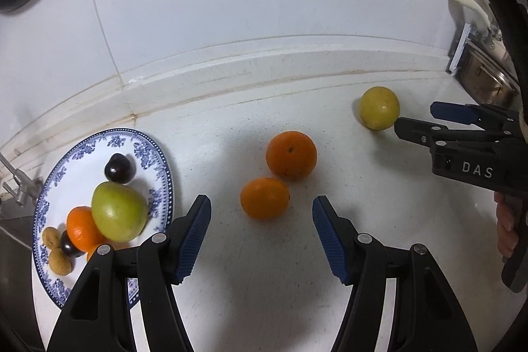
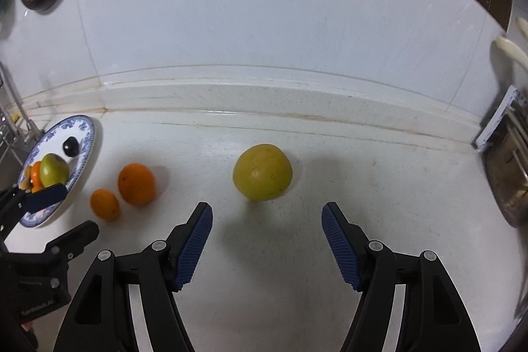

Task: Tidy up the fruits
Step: 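Grasp orange with left gripper while right gripper grasps yellow pomelo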

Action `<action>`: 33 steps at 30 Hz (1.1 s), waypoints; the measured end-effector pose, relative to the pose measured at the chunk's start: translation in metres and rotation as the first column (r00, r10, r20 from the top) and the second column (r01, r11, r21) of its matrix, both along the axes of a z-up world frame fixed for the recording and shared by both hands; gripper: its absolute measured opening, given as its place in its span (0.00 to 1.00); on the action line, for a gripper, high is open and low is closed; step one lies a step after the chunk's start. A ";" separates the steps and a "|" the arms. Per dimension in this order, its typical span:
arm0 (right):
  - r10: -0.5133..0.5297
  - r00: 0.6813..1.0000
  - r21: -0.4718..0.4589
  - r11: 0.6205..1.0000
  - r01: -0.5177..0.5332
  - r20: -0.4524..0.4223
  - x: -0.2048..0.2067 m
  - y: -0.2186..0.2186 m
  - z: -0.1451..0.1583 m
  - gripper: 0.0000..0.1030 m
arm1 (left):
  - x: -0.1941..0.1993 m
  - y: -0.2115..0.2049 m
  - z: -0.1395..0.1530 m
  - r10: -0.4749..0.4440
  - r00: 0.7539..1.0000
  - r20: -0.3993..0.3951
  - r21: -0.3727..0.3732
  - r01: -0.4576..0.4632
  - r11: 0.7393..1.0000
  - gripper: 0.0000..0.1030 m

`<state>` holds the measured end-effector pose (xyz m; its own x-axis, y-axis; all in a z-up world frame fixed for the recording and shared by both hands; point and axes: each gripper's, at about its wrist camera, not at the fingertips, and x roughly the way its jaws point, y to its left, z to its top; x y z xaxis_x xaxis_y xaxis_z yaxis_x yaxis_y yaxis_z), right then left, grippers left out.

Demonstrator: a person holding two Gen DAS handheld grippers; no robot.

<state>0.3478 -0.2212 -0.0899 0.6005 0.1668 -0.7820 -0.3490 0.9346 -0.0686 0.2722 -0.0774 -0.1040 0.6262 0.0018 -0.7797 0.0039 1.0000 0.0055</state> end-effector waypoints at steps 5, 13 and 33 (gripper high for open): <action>0.003 1.000 0.001 1.000 -0.003 -0.011 0.016 -0.001 -0.008 0.67 | 0.008 -0.002 -0.007 0.011 1.000 -0.017 0.001 -0.011 1.000 0.61; 0.020 0.999 -0.013 1.000 -0.021 -0.031 0.039 0.008 -0.022 0.67 | 0.018 0.000 -0.011 0.018 0.999 -0.037 -0.002 -0.018 1.000 0.50; 0.081 0.997 0.055 0.995 -0.080 -0.011 0.032 0.014 -0.022 0.51 | 0.013 -0.001 -0.005 0.005 1.000 -0.013 -0.019 -0.005 1.000 0.34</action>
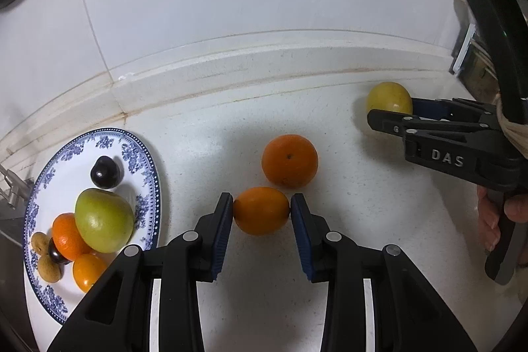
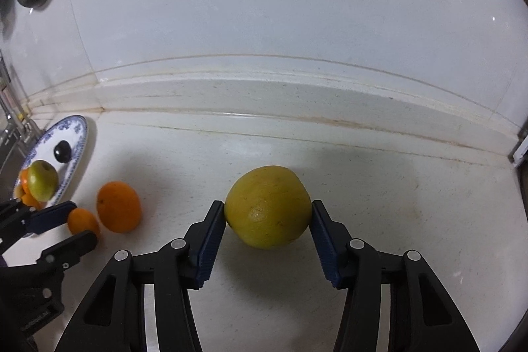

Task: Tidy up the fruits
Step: 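Grasp orange with left gripper while right gripper grasps yellow pomelo, then carry orange and pomelo over the plate and lower them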

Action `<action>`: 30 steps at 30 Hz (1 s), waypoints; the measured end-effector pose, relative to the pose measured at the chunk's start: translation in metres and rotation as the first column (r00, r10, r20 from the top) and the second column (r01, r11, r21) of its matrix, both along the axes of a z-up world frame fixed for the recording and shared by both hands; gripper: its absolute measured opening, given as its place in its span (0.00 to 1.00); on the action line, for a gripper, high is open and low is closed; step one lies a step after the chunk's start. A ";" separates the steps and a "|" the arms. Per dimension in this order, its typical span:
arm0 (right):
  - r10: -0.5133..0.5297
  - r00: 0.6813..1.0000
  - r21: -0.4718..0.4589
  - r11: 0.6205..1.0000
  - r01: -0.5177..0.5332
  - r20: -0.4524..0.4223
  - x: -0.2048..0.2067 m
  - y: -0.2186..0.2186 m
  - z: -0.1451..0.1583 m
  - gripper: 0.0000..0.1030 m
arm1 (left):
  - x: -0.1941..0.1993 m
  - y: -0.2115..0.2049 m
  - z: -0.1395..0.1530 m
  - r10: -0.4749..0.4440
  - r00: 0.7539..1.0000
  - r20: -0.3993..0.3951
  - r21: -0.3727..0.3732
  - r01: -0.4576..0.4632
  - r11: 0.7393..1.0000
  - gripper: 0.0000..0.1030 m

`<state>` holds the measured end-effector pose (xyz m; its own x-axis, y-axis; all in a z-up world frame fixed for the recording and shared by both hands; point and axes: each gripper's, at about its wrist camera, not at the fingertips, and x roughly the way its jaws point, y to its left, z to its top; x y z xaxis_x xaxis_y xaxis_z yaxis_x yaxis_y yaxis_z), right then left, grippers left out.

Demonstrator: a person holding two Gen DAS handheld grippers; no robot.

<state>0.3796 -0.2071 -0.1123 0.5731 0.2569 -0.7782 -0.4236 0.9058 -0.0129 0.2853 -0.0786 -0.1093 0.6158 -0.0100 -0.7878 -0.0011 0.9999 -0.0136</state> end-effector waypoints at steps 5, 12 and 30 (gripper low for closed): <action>0.014 1.000 0.027 1.000 -0.014 0.020 -0.016 0.000 0.016 0.51 | -0.012 0.004 0.010 0.003 1.000 0.030 -0.006 -0.003 1.000 0.34; 0.048 0.997 0.047 0.998 -0.050 0.058 -0.045 0.010 0.036 0.51 | -0.036 0.011 0.030 0.001 0.997 0.083 -0.009 -0.001 1.000 0.34; 0.140 0.984 0.095 0.984 -0.151 0.115 -0.120 0.062 0.077 0.51 | -0.107 0.066 0.074 0.054 0.983 0.174 -0.011 -0.053 0.999 0.34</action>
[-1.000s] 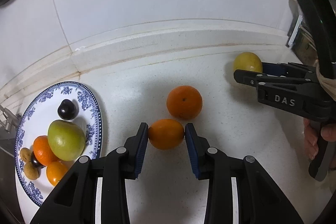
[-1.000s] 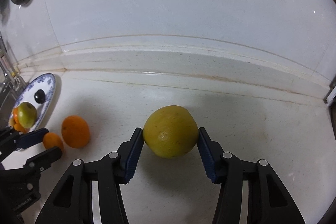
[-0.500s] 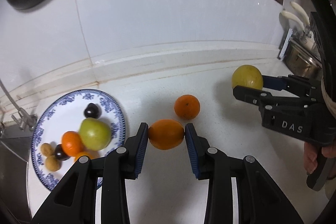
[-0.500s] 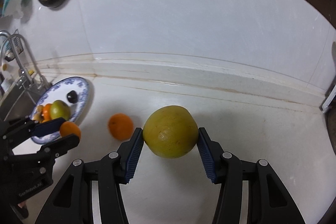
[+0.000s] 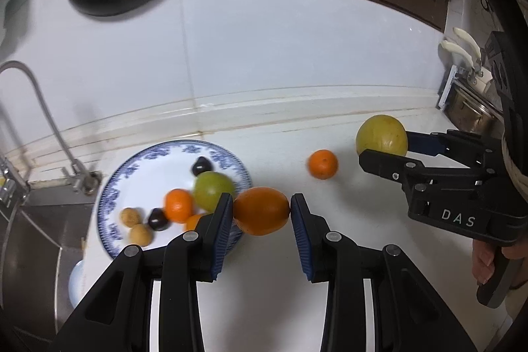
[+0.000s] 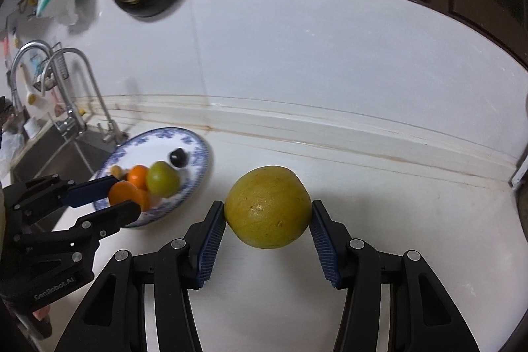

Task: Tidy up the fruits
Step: 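Carry orange and pomelo over the plate and lower them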

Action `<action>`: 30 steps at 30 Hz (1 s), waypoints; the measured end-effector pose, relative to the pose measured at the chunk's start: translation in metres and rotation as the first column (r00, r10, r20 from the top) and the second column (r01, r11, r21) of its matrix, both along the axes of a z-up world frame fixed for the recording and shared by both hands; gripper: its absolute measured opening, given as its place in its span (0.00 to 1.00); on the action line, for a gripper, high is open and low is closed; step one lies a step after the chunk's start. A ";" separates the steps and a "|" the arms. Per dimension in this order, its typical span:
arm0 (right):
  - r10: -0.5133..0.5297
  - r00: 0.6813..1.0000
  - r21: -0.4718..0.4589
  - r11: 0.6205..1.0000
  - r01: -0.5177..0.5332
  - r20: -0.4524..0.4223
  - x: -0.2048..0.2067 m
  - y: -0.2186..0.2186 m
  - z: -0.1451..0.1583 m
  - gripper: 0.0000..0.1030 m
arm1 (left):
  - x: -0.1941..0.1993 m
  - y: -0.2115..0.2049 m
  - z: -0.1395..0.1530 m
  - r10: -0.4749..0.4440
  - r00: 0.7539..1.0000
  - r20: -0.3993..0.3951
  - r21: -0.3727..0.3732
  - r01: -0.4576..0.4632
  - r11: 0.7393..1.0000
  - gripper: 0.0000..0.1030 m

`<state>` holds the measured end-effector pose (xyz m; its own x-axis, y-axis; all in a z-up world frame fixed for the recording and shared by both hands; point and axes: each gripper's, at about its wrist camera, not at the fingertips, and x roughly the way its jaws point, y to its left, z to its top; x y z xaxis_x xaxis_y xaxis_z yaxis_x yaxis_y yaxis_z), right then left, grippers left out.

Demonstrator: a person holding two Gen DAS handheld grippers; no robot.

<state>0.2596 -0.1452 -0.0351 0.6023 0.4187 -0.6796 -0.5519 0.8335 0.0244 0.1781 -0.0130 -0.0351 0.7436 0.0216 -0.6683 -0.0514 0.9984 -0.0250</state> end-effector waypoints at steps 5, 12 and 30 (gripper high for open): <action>0.027 1.000 0.006 1.000 -0.027 -0.002 -0.013 0.025 0.003 0.51 | -0.015 0.023 0.003 0.026 1.000 0.009 0.008 -0.026 1.000 0.34; 0.069 0.998 0.008 0.998 -0.069 -0.003 -0.024 0.062 0.003 0.51 | -0.032 0.054 0.007 0.054 0.998 0.019 0.016 -0.055 0.998 0.34; 0.135 0.991 0.002 0.991 -0.135 -0.006 -0.023 0.140 0.001 0.51 | -0.027 0.117 0.001 0.068 0.997 0.036 0.033 -0.069 0.997 0.34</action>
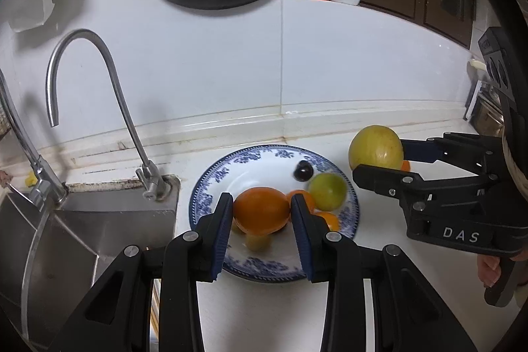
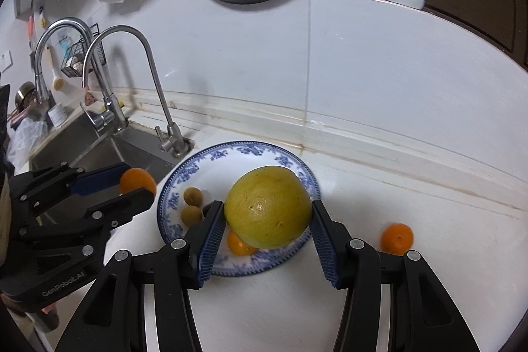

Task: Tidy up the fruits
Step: 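Carry orange and pomelo over the plate and lower them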

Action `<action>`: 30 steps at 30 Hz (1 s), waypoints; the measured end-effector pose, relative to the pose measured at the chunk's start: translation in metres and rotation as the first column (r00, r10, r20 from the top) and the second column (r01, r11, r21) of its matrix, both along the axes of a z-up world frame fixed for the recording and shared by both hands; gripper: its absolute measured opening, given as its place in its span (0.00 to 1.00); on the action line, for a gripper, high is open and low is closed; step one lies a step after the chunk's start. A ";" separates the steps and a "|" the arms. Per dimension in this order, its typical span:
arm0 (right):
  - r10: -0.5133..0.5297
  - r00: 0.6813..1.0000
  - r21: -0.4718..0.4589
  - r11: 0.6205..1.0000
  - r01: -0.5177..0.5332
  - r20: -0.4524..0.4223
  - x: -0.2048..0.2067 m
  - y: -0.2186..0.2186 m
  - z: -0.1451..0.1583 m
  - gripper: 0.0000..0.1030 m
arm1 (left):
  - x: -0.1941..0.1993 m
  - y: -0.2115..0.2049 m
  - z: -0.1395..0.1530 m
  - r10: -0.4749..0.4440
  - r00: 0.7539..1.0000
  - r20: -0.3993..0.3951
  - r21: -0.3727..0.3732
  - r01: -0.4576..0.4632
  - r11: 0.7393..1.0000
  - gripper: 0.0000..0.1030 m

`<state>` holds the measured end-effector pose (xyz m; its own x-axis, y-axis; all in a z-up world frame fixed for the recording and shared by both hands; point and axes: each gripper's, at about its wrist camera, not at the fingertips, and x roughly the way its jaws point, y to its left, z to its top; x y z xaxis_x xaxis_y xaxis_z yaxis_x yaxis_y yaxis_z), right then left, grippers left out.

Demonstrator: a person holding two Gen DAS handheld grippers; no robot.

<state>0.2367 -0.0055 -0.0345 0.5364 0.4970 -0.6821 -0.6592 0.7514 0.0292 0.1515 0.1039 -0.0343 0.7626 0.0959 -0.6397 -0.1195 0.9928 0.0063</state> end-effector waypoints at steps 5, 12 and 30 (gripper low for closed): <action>0.020 0.999 -0.024 0.999 -0.021 -0.026 0.014 0.022 -0.008 0.51 | 0.015 0.015 -0.012 -0.013 1.000 -0.009 0.010 0.013 1.000 0.34; 0.055 0.996 -0.082 0.995 -0.061 -0.070 0.041 0.049 -0.031 0.51 | 0.037 0.029 -0.033 -0.054 0.998 -0.033 0.003 0.055 0.999 0.34; 0.055 0.996 -0.080 0.995 -0.060 -0.064 0.060 0.062 -0.039 0.52 | 0.063 0.041 -0.062 -0.057 0.995 -0.088 -0.012 0.056 0.998 0.45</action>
<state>0.2971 0.0565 -0.0739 0.4644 0.4666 -0.7527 -0.7001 0.7140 0.0106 0.2149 0.1450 -0.0959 0.7073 0.0480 -0.7052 -0.0628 0.9980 0.0050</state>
